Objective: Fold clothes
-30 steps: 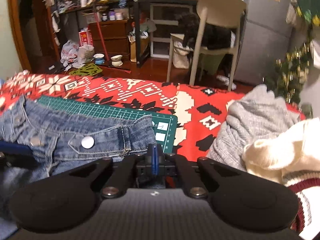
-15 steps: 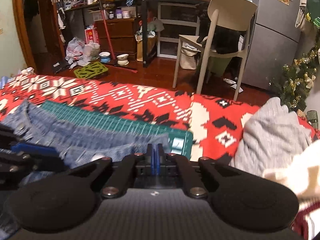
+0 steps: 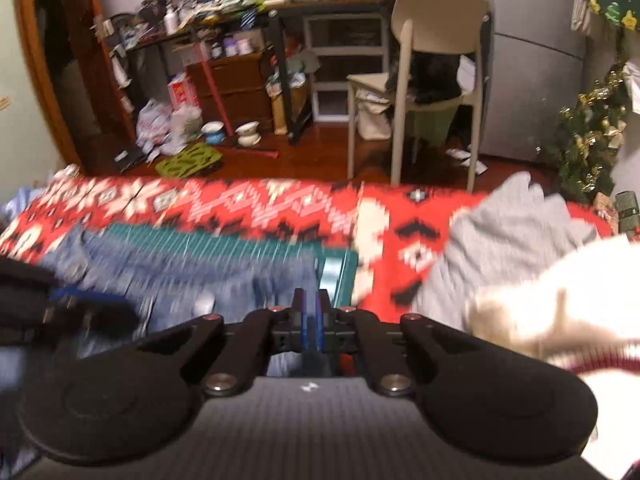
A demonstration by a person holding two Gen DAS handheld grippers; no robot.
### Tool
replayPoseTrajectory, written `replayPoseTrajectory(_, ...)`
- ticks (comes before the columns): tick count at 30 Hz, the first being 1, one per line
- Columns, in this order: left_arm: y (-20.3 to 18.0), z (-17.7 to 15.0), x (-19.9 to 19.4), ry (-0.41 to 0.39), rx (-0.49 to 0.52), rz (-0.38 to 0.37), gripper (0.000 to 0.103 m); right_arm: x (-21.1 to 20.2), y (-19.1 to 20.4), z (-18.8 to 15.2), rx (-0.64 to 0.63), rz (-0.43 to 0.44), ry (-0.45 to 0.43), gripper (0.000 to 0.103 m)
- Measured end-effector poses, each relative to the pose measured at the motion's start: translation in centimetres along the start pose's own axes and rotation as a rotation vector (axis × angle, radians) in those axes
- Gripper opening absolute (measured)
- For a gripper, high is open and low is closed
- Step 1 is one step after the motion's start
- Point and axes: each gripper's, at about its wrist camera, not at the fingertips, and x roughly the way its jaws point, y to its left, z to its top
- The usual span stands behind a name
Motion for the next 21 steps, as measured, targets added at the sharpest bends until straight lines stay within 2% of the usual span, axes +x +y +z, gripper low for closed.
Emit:
replayPoseTrajectory(6,-2.5,-0.7,1.4,0.05,0.055,-0.014,0.011,-0.1,0.1,-3.0,-0.044,-0.021,0.066,0.004)
replayPoseTrajectory(13,-4.2,-1.4,1.8,0.076,0.096,-0.041,0.011,-2.6,-1.2,-5.5,-0.048,-0.03,0.084,0.004)
replayPoseTrajectory(18,-5.8,-1.9,1.0,0.079,0.106,-0.108,0.011,-5.8,-1.1,-6.8,-0.024,-0.015,0.056,0.004)
replayPoseTrajectory(21,-7.1,-2.5,1.3,0.102,0.129,-0.121,0.011,-6.1,-0.1,-7.3,-0.039,-0.005,0.065,0.005)
